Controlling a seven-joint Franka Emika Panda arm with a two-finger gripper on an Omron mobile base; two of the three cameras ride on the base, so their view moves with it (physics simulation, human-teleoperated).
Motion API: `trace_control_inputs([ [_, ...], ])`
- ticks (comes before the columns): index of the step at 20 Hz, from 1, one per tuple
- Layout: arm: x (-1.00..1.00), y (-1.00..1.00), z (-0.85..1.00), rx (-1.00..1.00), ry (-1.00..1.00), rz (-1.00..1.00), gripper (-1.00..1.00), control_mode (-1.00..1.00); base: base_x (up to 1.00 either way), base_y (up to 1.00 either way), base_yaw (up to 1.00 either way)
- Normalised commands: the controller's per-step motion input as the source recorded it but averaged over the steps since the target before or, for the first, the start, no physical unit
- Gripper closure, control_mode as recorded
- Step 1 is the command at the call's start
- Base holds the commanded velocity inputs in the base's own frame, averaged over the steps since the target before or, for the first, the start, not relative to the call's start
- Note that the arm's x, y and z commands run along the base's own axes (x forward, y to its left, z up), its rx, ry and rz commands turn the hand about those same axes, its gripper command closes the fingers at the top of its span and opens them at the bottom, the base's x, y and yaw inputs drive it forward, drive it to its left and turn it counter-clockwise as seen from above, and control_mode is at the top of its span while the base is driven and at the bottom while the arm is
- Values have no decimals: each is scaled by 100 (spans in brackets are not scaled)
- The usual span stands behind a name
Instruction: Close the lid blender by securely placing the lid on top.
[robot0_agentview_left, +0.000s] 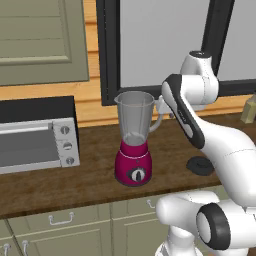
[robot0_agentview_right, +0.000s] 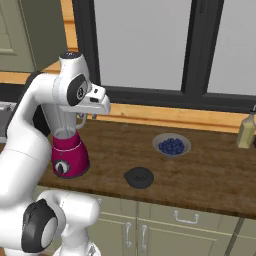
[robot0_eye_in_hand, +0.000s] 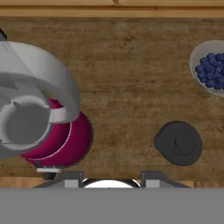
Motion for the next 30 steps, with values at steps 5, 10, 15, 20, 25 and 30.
trace_control_inputs([
  [5, -11, -25, -12, 0, 0, -2, -100, -100, 0, 0, 0],
  [10, -32, -51, -29, 0, 0, -4, -100, -100, 0, 0, 0],
  [15, -37, -49, -36, 0, 1, -6, -100, -100, 0, 0, 0],
  [20, -23, -47, -36, 0, 7, -4, -100, -100, 0, 0, 0],
  [25, -8, -43, -44, 0, 7, -2, -100, -100, 0, 0, 0],
  [30, 0, -41, -62, 0, 5, -3, -100, -100, 0, 0, 0],
])
